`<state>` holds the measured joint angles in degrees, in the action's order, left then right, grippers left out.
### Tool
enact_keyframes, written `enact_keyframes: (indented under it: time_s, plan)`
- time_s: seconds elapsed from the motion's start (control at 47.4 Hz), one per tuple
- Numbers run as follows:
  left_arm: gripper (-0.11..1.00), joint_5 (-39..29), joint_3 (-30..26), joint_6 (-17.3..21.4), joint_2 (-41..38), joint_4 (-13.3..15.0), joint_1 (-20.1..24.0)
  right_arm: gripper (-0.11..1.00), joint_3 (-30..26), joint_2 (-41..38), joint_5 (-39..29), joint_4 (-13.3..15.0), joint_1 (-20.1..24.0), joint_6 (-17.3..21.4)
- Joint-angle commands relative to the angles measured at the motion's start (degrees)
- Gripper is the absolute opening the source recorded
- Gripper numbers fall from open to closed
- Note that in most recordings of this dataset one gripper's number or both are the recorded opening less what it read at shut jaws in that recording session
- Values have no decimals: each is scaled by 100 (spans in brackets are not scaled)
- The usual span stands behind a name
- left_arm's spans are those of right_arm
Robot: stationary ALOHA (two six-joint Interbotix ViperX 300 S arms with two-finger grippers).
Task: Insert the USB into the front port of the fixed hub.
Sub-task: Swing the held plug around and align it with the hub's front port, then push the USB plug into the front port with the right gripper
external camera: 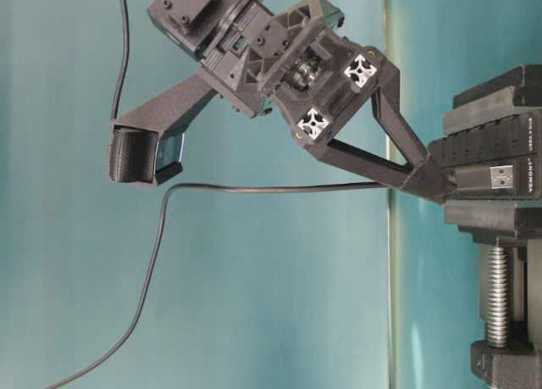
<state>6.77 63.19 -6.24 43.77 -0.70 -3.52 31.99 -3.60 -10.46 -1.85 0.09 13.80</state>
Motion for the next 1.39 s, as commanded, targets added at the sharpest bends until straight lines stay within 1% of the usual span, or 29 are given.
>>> enact_keyframes:
  time_s: [0.0,0.127,0.317,0.95,1.372]
  plan:
    - [0,26,-62,9,26,-9,9,3,-79,44,-26,0,70,70]
    - [0,26,-44,0,70,-9,9,3,-70,44,-35,-18,132,97]
    - [0,26,-9,0,141,-18,18,3,-53,44,-35,-18,193,237]
    - [0,0,-9,0,158,-9,79,3,26,-105,-123,-18,237,246]
    - [0,0,0,0,158,-9,97,3,44,-158,-413,-18,325,255]
